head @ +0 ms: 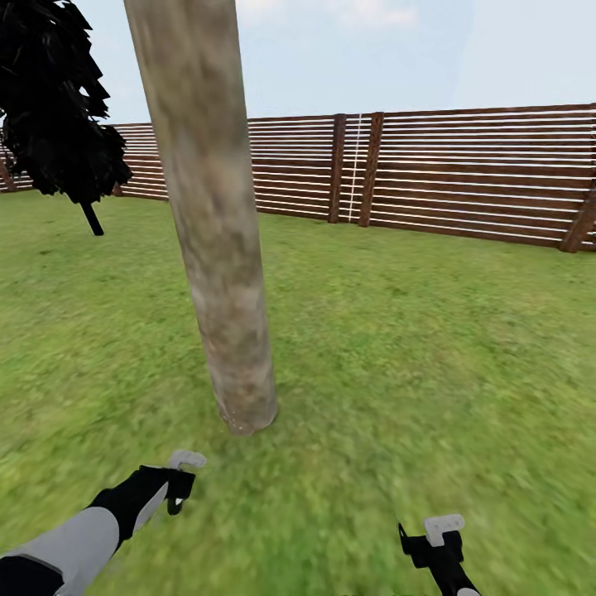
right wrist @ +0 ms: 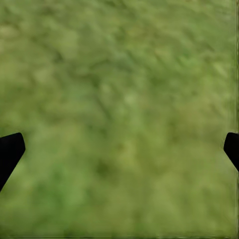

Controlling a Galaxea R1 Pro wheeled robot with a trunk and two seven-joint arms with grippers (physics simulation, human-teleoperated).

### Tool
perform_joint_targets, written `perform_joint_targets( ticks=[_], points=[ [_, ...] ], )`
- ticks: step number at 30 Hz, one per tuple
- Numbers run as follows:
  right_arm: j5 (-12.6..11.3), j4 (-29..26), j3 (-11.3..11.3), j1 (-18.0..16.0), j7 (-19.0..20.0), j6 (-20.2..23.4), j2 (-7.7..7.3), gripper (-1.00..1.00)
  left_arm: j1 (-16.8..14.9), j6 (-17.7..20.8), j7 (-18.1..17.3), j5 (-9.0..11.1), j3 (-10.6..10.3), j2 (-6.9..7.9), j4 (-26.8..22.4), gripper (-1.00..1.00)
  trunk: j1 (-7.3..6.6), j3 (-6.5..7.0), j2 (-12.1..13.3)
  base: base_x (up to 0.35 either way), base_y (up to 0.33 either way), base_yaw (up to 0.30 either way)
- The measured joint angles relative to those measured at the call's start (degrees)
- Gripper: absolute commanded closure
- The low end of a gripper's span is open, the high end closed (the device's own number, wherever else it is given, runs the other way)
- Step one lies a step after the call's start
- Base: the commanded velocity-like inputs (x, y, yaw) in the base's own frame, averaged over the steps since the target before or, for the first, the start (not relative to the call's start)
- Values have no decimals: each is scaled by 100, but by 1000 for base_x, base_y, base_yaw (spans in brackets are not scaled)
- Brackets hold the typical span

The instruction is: In the garden, pick up the pesticide atomizer on the floor and spray pesticide onto both trees until each tree trunk is fully covered.

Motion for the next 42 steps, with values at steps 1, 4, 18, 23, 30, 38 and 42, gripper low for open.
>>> perform_joint_targets(
  ticks=[1, 4, 18, 23, 30, 38, 42],
  points=[
    [0, 0, -1, 0, 0, 0, 0, -100, -2, 4, -3, 33, 95, 27, -4, 100, 0, 0, 0, 0, 0, -273],
    [-3, 0, -1, 0, 0, 0, -1, -100, -3, -11, 4, 70, 302, -48, -63, 100, 0, 0, 0, 0, 0, -110],
    [3, 0, -2, 0, 0, 0, -1, -100, -76, 1159, 72, -399, 634, -684, -894, 100, 0, 0, 0, 0, 0, -2],
    [3, -5, -3, 0, 0, 0, -9, -100, -346, 1660, -126, -520, 646, -373, -989, 100, 0, 0, 0, 0, 0, 0],
    [2, -1, -2, 0, 0, 0, -10, -100, -643, 2044, -977, -478, 621, -153, -1396, 100, 0, 1, 0, 0, 0, 0],
    [0, 0, -2, 0, 0, 0, -7, -100, -1060, 2488, -1024, -599, 607, 247, -1550, 100, 0, 0, 0, 0, 0, 35],
    [-3, 0, -2, 0, 0, 0, 6, -100, -1013, 2496, -1036, -508, 489, 220, -1563, 100, 0, 0, 0, 0, 0, 254]
  ],
)
